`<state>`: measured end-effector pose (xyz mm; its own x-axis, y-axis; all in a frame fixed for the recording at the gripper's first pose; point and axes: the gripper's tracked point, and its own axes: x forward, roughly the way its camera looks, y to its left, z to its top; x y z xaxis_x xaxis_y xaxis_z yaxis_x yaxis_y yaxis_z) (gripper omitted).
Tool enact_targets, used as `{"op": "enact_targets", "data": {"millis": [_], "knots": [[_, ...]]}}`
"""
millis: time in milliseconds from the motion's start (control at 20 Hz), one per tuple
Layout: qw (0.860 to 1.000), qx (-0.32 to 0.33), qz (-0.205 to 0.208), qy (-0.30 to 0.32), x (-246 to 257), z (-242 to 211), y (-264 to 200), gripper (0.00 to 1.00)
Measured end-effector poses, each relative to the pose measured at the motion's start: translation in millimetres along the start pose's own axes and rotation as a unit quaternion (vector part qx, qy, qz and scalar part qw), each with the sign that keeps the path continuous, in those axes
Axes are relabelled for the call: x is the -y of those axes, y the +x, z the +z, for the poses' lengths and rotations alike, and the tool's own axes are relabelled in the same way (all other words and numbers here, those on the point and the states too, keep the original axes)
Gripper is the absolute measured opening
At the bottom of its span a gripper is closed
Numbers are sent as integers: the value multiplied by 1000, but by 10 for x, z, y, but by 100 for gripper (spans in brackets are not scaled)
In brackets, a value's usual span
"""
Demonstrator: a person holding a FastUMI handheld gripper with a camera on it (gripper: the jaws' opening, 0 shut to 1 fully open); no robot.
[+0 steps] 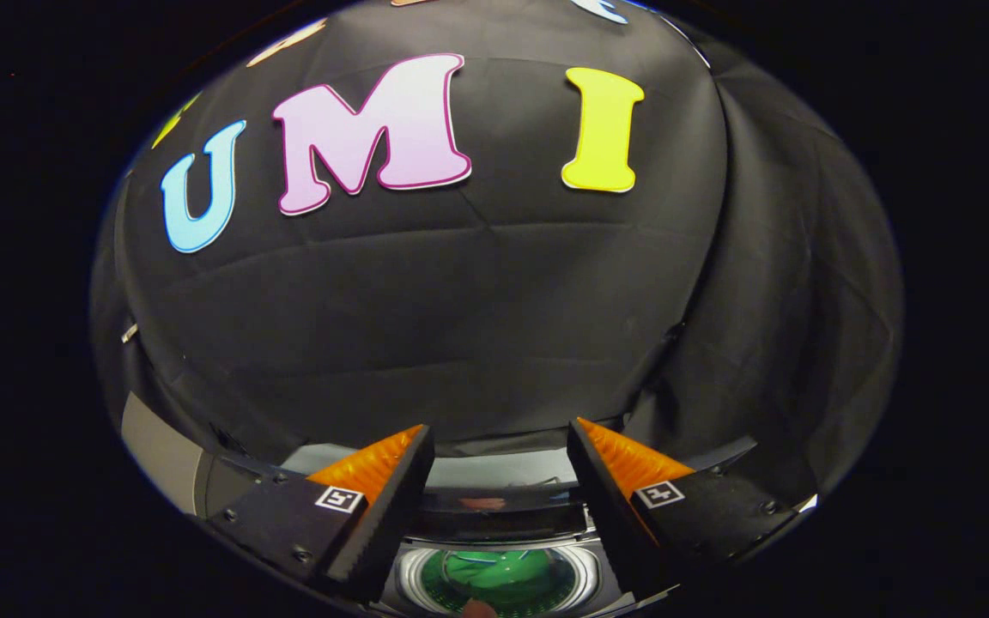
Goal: Put the clothes into the washing machine and then close the washing machine lid.
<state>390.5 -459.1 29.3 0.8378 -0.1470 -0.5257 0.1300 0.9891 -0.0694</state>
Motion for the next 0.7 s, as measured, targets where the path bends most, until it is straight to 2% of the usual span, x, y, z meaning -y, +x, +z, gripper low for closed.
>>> {"op": "enact_targets", "data": {"millis": [700], "knots": [[1000,21,-12,-2,56,-439,-651,99]]}}
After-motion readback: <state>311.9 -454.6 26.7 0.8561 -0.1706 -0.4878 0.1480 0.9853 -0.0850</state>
